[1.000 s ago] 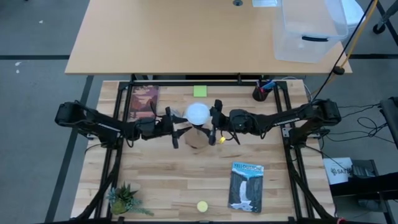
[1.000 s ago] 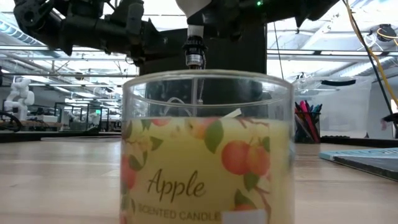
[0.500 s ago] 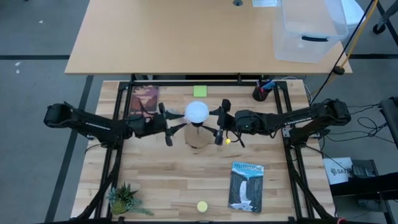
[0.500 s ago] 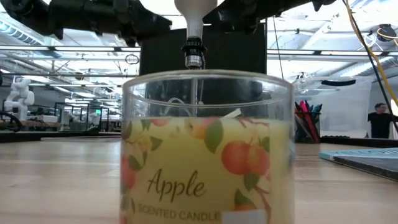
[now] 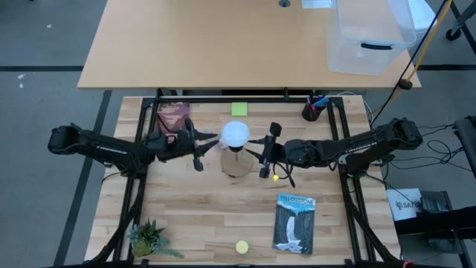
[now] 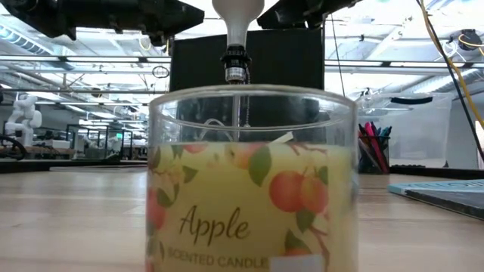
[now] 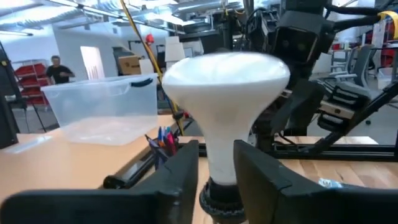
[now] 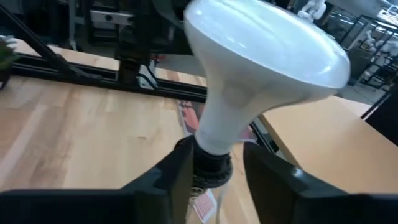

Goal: Screw lightbulb
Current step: Insert the lightbulb into the lamp, then remove the lightbulb from the lamp

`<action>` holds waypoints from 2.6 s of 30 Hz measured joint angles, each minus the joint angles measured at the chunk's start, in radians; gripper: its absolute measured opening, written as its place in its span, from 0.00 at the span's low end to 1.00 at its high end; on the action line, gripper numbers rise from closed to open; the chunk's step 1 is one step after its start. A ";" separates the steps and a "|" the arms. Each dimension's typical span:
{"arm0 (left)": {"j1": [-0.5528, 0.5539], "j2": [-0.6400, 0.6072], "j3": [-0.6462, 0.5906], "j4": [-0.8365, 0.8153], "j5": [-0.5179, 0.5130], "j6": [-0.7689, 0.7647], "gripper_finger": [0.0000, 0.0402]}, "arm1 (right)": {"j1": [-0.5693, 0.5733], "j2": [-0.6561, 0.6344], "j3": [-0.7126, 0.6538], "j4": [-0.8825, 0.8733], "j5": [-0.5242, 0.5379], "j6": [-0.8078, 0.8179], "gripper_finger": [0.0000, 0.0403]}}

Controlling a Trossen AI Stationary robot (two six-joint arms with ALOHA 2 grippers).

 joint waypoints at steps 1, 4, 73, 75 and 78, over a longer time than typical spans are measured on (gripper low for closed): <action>0.000 0.000 0.007 0.000 0.000 0.003 0.23 | 0.004 0.000 0.000 0.000 0.015 0.000 0.29; 0.001 0.000 0.042 -0.027 0.000 0.012 0.16 | 0.018 0.000 0.000 0.016 0.053 -0.020 0.21; 0.040 -0.023 0.125 -0.154 0.101 0.008 0.00 | 0.037 -0.024 0.000 0.192 0.195 -0.277 0.00; 0.040 -0.018 0.125 -0.150 0.103 0.008 0.00 | 0.034 -0.024 0.000 0.188 0.196 -0.277 0.00; 0.040 -0.008 0.125 -0.147 0.105 -0.003 0.00 | 0.026 -0.020 0.000 0.190 0.198 -0.274 0.00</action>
